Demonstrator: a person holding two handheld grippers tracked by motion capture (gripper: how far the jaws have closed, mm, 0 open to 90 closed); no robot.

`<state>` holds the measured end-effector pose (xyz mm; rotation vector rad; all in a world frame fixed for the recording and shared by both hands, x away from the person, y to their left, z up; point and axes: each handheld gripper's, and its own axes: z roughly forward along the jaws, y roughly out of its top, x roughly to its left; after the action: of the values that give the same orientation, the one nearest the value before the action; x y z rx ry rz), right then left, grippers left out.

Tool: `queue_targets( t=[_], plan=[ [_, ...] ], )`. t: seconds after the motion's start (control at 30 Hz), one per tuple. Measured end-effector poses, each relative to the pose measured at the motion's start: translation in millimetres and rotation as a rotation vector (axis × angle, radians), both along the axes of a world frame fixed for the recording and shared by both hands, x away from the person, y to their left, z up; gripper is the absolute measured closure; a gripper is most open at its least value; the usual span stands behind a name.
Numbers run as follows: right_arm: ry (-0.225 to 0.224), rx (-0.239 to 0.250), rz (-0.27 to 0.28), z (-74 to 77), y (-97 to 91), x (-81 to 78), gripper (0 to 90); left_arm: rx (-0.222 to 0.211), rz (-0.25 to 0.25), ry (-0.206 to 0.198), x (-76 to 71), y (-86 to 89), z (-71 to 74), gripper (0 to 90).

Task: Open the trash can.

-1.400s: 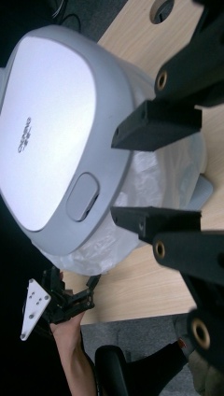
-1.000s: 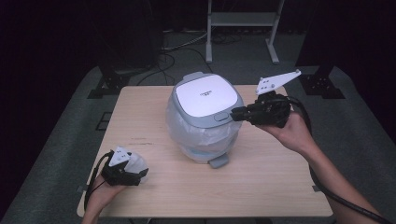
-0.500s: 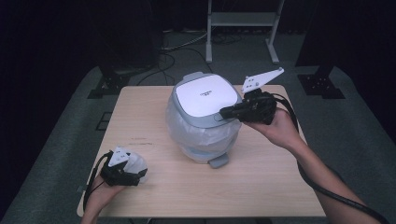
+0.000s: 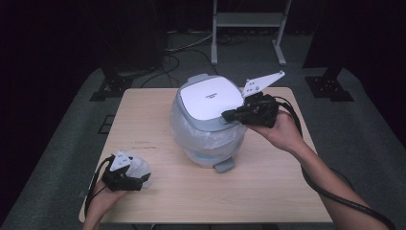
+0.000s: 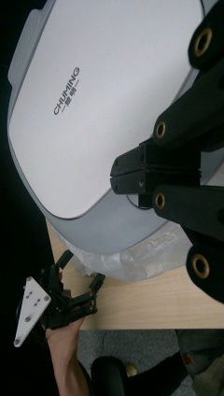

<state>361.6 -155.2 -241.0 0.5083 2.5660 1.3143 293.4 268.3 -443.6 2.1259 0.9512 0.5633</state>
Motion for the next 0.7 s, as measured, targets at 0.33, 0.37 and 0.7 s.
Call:
queue_targets(
  t=[0.33, 0.37, 0.7],
  plan=[
    [-0.001, 0.012, -0.003, -0.3, -2.9, -3.9, 84.2, -0.01, -0.012, -0.005, -0.3, -2.9, 1.9, 7.9],
    [0.005, 0.022, 0.007, -0.2, -4.1, -4.8, 84.1, -0.011, -0.014, -0.004, -0.4, -3.1, 2.0, 7.9],
    [0.017, 0.041, -0.015, -1.6, -20.8, -11.7, 79.4, -0.008, -0.01, -0.021, -1.3, -1.9, 3.9, 7.9]
  ],
)
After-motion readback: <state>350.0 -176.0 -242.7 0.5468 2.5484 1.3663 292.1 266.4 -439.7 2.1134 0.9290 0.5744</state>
